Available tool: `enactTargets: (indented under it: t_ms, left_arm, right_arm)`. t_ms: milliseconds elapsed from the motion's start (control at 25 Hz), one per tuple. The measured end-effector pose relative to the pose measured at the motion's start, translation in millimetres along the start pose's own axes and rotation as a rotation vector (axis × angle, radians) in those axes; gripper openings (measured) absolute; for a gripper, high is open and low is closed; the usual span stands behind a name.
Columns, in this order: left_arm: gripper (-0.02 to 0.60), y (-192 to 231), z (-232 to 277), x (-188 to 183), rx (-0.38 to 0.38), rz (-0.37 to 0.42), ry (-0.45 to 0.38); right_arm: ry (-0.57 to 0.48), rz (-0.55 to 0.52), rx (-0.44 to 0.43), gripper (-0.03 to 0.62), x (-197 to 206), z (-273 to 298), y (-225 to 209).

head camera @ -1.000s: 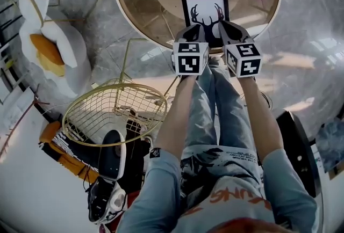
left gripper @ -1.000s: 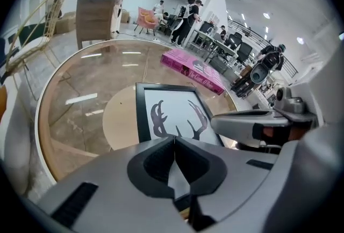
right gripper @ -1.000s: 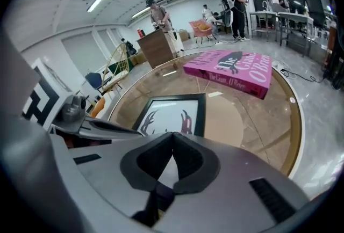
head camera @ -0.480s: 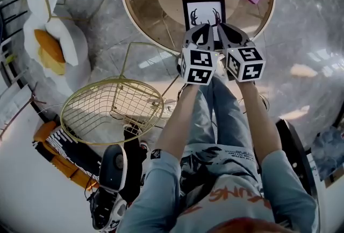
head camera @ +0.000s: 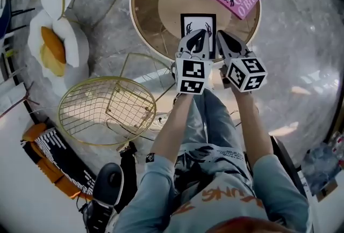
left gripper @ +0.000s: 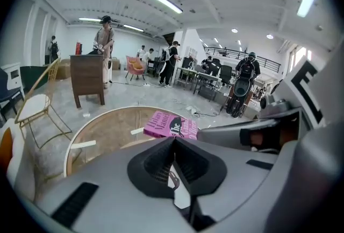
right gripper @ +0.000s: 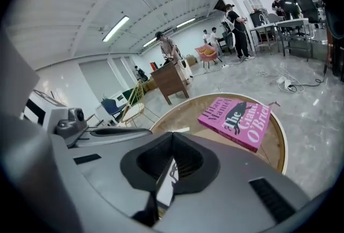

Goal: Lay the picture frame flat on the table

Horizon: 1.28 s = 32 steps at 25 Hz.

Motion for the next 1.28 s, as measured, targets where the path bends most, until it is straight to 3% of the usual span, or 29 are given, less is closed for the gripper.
enactTargets:
  t_ms: [480,680,800,1080,1280]
  left_arm:
    - [0.020,-14.8,-50.2,-102.2,-0.078,0.073,-0.184]
    - [0.020,-32.1,-71.4,-166.1,-0.099,0.195,-0.288]
    - [0.020,-39.3,-92.8,-204.7,-0.105,0.229,-0.356]
    - [0.020,-64.0,-162.3,-293.1,-0.149,0.253,-0.560]
    - [0.020,-73.1,-185.3,-331.6,-0.166,0.204,-0.680]
  right_arm:
    - [-0.207,-0.141,-0.086,-0.002,-117.4,-59.7,33.9]
    - [-0.292,-0.220,-0.103,-0.002,-170.5,-85.3,49.0]
    - [-0.357,-0.290,-0.127,-0.002,-210.8,-109.5,69.0]
    - [-0.525,-0.429,-0.146,-0.002,-286.6,-170.2,121.0]
    - [-0.620,-0.472,-0.137,-0.002,-325.2,-197.6,133.3]
Point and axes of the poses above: the fingertips, and each gripper's own axes: z forward along the fingers, y to its left, x out of its underside, the point moved 9 cm from there along -z, backward along the fingers, and after that the axes turned 3 degrees about -y, right-handed, at the moved point
